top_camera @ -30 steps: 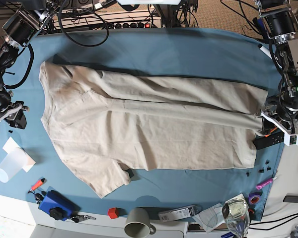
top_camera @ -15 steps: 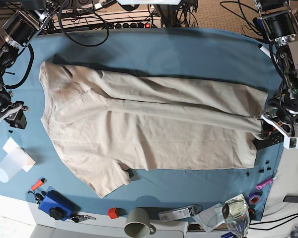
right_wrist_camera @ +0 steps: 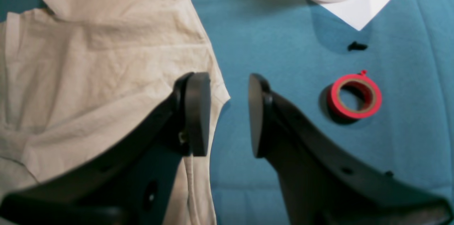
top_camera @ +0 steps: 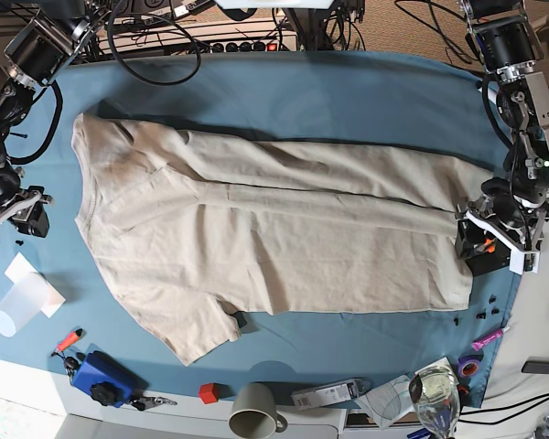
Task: Fold the T-shirt properly
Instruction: 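Grasp the folded edge corners again with both grippers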
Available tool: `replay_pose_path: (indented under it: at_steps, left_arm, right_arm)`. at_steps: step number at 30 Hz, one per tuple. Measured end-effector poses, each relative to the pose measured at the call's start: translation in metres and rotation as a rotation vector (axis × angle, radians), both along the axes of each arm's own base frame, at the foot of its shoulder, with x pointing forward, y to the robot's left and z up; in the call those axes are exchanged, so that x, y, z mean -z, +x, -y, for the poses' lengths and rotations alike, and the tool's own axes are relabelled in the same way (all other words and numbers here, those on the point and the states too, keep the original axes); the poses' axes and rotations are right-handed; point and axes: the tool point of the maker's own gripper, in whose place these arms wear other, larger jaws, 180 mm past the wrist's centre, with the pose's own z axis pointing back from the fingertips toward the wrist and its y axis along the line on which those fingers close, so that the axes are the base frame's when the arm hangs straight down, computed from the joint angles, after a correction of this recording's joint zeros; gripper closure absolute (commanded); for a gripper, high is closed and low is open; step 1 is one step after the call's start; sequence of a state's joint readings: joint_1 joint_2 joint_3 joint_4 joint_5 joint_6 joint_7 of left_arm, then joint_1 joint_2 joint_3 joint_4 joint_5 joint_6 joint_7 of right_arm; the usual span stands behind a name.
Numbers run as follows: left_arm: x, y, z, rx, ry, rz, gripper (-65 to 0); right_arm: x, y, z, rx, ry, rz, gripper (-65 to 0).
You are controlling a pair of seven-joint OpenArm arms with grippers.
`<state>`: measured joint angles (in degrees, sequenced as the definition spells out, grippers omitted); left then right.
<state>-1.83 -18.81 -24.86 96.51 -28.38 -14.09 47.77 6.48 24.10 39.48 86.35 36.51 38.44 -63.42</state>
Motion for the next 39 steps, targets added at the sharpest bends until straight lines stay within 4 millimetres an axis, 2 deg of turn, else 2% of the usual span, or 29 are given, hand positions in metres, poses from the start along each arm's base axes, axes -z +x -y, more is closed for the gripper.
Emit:
replay_pose_path:
  at_steps: [4,9,11,13,15,21,27,31,33,39]
  left_arm:
    - [0.022,-0.02,-0.005,-0.043,-0.004,-0.176,-47.2]
    - [-0.001,-0.03,0.003,-0.006,0.054,-0.14,-47.2]
    - [0.003,-0.048,0.003,0.002,0.1,-0.165,-47.2]
    - [0.016,-0.069,0.001,-0.017,0.113,-0.219,-47.2]
    - [0.025,-0.08,-0.007,-0.062,0.136,-0.235,-47.2]
    - [0.025,-0.072,-0.013,-0.103,0.141,-0.195,-43.6]
    - [0.067,-0.072,-0.02,-0.143,0.069,-0.309,-43.0]
    - [0.081,-0.065,-0.017,-0.144,0.01,-0.352,-43.0]
    - [0.081,-0.062,-0.013,-0.116,-0.015,-0.359,-42.7]
    - [0.086,-0.071,-0.019,-0.146,0.006,-0.424,-29.8]
  right_arm:
    - [0.002,-0.002,0.0,-0.001,0.0,-0.015,-18.9]
    - [0.005,-0.004,0.0,-0.002,0.0,-0.034,-18.9]
    - [0.007,-0.005,-0.001,-0.003,0.0,-0.049,-18.9]
    - [0.007,-0.005,-0.001,-0.004,0.0,-0.049,-18.9]
    - [0.007,-0.005,-0.001,-0.005,0.002,-0.046,-18.9]
    - [0.006,-0.004,-0.006,-0.019,0.029,-0.041,-18.9]
    - [0.001,-0.011,0.007,0.026,0.041,-0.027,-18.9]
    - [-0.007,-0.021,0.022,0.083,0.076,0.007,-18.9]
    - [-0.005,-0.027,0.027,0.108,0.09,-0.001,-18.9]
    - [0.007,-0.05,0.038,0.148,0.095,-0.037,-18.9]
